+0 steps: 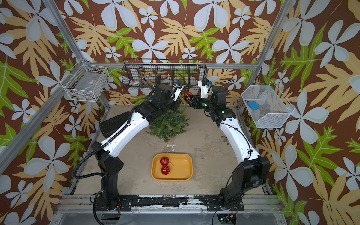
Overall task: Decorate the small christmas tree with ornaments
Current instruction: Hang an ornament on the christmas tree.
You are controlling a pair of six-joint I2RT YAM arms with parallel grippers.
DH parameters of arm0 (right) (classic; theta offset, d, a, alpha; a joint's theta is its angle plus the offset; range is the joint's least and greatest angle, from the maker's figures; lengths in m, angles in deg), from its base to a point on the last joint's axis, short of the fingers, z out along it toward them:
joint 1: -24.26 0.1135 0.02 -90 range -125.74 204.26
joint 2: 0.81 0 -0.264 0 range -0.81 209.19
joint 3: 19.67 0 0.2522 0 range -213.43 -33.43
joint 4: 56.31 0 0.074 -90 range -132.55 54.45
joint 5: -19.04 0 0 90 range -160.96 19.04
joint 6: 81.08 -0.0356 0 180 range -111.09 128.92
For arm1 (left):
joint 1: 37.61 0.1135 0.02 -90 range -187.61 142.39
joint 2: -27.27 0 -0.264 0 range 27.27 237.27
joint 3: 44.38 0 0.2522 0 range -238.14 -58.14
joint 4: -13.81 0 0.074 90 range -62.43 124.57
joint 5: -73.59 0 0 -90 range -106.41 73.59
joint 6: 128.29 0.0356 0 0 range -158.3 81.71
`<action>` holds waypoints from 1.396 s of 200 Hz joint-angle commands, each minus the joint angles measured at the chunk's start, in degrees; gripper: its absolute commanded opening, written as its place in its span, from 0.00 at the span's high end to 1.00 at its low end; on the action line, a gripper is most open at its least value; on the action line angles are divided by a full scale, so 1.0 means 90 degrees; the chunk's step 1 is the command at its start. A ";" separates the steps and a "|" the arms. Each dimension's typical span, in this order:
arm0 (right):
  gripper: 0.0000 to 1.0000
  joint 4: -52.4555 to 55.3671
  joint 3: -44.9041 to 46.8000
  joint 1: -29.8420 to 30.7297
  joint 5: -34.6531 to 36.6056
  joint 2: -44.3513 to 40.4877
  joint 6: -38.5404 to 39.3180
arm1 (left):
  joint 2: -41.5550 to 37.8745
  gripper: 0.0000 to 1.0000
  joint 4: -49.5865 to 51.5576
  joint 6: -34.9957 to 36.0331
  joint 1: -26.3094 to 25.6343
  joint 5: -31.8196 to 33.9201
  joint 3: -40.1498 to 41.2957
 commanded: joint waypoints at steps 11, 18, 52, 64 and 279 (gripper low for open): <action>0.48 -0.0179 -0.0123 0.0000 -0.0191 0.0091 0.0017 | -0.0046 1.00 0.0294 -0.0104 0.0019 0.0198 0.0031; 0.48 -0.0167 -0.0136 -0.0007 -0.0210 0.0103 0.0006 | -0.0054 1.00 0.0294 -0.0115 0.0025 0.0222 0.0041; 0.48 -0.0159 -0.0126 -0.0005 -0.0210 0.0133 0.0025 | -0.0013 1.00 0.0322 -0.0115 0.0026 0.0227 0.0031; 0.48 -0.0137 -0.0136 0.0001 -0.0217 0.0153 0.0035 | -0.0003 1.00 0.0357 -0.0124 0.0031 0.0211 0.0031; 0.49 -0.0242 -0.0638 -0.0111 -0.0395 0.0485 -0.0150 | 0.0147 1.00 0.0509 -0.0203 0.0055 0.0084 -0.0290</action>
